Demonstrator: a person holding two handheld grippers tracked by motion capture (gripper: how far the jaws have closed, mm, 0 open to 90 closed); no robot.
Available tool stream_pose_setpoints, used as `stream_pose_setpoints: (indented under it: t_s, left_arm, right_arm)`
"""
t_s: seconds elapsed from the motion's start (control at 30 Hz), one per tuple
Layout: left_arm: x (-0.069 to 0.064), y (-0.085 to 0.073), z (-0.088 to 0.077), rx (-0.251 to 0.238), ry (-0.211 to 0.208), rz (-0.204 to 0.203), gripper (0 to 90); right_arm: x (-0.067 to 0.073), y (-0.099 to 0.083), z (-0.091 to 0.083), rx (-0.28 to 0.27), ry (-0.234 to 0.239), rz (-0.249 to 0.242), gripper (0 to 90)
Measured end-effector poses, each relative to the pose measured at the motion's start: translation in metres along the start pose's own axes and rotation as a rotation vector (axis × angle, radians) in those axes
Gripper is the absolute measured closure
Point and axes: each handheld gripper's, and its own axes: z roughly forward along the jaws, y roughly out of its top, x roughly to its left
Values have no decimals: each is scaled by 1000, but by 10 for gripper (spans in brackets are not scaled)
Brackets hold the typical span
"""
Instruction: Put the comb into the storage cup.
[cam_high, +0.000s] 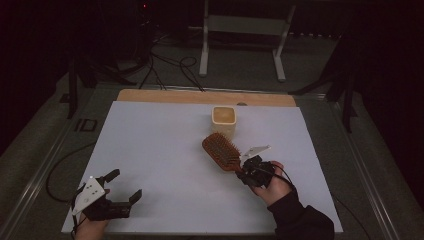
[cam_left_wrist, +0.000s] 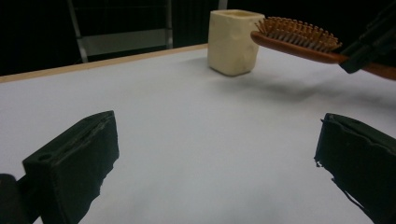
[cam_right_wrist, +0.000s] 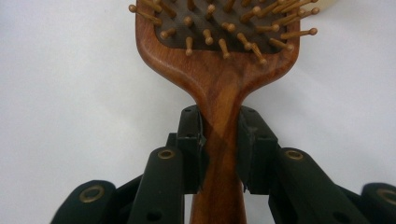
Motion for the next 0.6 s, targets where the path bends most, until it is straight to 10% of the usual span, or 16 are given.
stream_pose_setpoints:
  t_s: [0.6]
  left_arm:
    - [-5, 66, 26, 27, -71, -65, 0]
  right_arm:
    - [7, 10, -22, -113, -69, -65, 729]
